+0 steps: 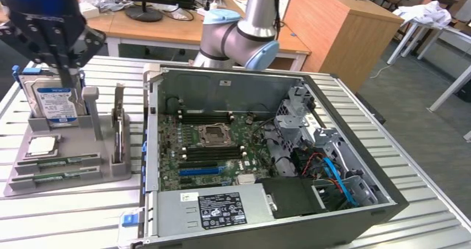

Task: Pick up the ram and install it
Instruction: 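Reach for the ram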

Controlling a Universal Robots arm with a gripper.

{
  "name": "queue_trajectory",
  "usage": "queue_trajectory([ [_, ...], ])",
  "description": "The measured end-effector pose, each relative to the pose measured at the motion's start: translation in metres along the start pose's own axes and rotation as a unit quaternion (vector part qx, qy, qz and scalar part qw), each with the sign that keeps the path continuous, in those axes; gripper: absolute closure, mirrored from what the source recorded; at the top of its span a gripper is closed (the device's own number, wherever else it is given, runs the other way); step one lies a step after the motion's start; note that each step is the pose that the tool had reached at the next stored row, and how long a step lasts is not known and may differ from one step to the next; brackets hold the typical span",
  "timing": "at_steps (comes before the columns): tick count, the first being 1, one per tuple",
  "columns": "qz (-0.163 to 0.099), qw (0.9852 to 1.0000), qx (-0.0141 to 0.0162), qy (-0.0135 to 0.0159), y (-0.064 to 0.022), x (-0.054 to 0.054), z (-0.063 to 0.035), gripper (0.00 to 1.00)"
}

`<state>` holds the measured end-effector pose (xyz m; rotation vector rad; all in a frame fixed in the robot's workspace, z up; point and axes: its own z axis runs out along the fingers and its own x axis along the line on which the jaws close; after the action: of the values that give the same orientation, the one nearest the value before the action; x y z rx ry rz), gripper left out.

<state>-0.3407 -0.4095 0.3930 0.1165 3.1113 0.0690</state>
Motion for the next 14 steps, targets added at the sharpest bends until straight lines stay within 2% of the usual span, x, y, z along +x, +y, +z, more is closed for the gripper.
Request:
queue_trajectory([
  [11, 0.0, 1.0, 0.0, 0.0, -0.0038, 0.05, -0.0011, 0.9],
  [14, 0.0, 1.0, 0.0, -0.0001, -0.0043, 0.056, -0.0012, 0.9],
])
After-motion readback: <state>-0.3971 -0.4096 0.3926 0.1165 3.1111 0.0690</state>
